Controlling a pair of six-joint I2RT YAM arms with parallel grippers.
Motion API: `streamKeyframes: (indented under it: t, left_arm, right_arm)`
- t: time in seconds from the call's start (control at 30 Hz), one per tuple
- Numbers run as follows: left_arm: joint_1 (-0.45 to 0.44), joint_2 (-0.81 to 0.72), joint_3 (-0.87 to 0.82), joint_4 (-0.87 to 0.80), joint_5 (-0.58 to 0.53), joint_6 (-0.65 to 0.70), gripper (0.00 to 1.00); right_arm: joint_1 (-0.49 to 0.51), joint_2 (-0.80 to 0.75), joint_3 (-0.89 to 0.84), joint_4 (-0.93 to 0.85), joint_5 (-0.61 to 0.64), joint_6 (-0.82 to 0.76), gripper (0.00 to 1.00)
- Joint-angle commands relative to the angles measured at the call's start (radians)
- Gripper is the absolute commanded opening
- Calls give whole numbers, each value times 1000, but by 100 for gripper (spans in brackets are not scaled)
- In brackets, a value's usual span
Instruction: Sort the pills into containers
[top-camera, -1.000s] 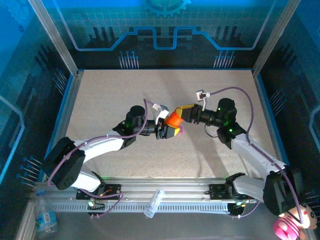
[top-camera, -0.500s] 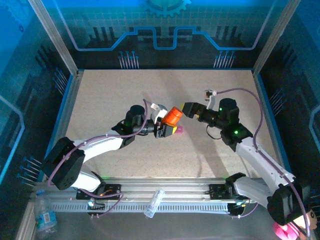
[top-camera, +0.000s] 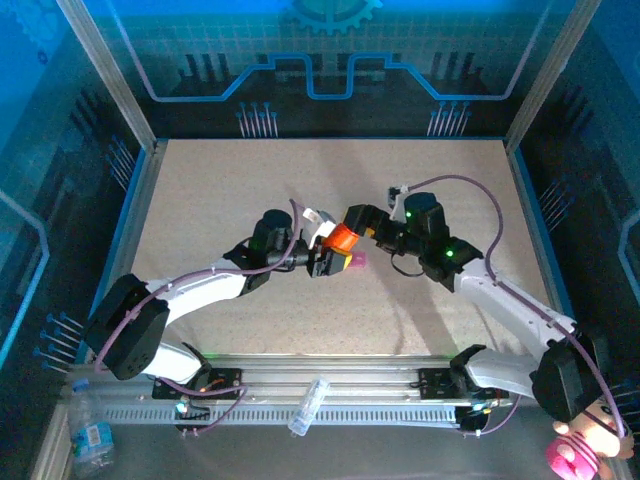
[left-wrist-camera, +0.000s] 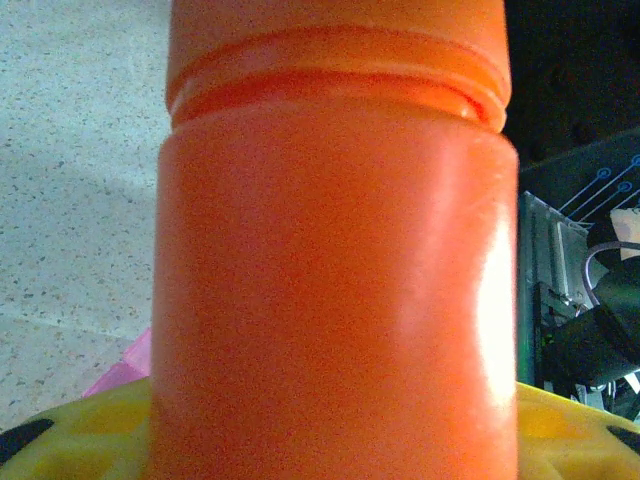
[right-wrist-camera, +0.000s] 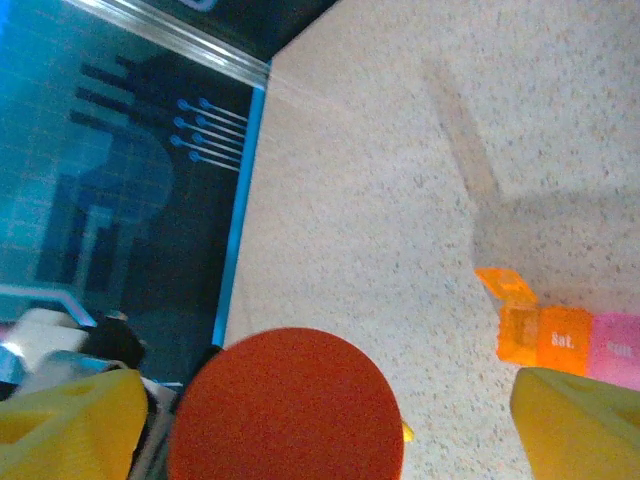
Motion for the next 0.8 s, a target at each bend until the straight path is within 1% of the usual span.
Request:
streamKeyframes:
  t: [0.0, 0.07, 0.1, 0.27, 0.3, 0.4, 0.5, 0.53, 0.6, 0.67, 0.77]
  left_arm:
    - [1, -5, 34, 14, -1, 21, 0]
    - [1, -6, 35, 14, 0, 23, 0]
    - [1, -7, 35, 15, 0, 22, 0]
    - [1, -7, 34, 21, 0, 19, 0]
    - [1, -6, 33, 26, 0, 17, 0]
    - [1, -8, 28, 47, 5, 0, 0]
    - [1, -12, 18, 73, 16, -23, 0]
    - [1, -15, 16, 82, 21, -32, 0]
    - [2, -20, 8, 99, 36, -48, 0]
    - [3, -22, 3, 114, 57, -66, 0]
    - [4, -19, -1, 143, 99, -99, 0]
  right_arm:
    - [25, 22, 49, 16, 24, 19, 88]
    - [31, 29, 51, 21, 24, 19, 84]
    - [34, 31, 51, 24, 23, 19, 80]
    - [37, 25, 44, 32, 21, 6, 56]
    - [37, 22, 40, 35, 20, 1, 52]
    - [30, 6, 32, 56, 9, -35, 47]
    - [3, -26, -23, 124, -23, -122, 46]
    - [-16, -39, -46, 171, -56, -167, 46]
    - [-65, -61, -107, 349, -192, -275, 48]
    - [-111, -91, -163, 484, -315, -366, 50]
    - [-185, -98, -172, 513, -431, -404, 50]
